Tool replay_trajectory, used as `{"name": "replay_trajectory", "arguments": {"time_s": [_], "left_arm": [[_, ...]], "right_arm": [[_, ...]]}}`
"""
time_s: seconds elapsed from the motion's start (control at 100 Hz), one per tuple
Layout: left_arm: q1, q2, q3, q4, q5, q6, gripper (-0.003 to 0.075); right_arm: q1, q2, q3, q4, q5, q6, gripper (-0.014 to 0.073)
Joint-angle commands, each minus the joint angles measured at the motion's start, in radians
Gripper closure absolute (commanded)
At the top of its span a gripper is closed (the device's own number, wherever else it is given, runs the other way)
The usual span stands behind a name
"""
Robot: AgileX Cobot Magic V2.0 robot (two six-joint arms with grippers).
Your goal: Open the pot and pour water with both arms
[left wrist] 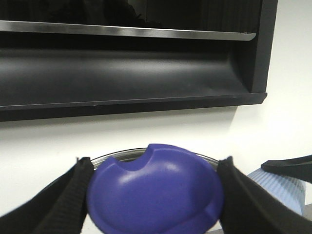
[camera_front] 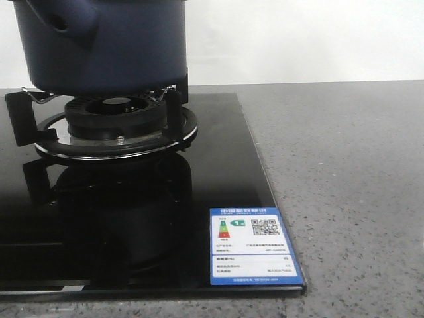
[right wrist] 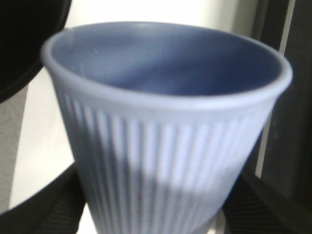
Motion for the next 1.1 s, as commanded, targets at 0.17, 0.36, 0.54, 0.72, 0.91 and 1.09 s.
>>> {"name": "replay_trajectory", "arguments": {"time_s": [0.17, 0.36, 0.54, 0.72, 0.91, 1.09], "left_arm": [[0.003, -0.011, -0.038, 0.008, -0.095, -0.003, 0.0368], [0.003, -0.011, -0.038, 0.008, -0.095, -0.003, 0.0368], [0.003, -0.011, -0.038, 0.008, -0.095, -0.003, 0.0368], [0.003, -0.011, -0.038, 0.008, -0.095, -0.003, 0.0368], [0.003, -0.011, -0.038, 0.008, -0.095, -0.003, 0.0368], [0.003, -0.011, -0.038, 0.008, -0.095, -0.003, 0.0368]], "right_arm": [[-0.002, -0.066, -0.038, -0.036, 0.055, 0.261, 0.0238], [-0.066, -0.126, -0.033, 0.06, 0.035, 0.495, 0.0238], [-0.181, -0.23, 0.037, 0.214, -0.105, 0.592, 0.0238], [-0.312, -0.351, 0.172, 0.229, -0.253, 0.707, 0.0238], [-0.469, -0.468, 0.331, 0.231, -0.419, 0.852, 0.0238], [-0.621, -0.544, 0.464, 0.264, -0.601, 0.921, 0.0238]]}}
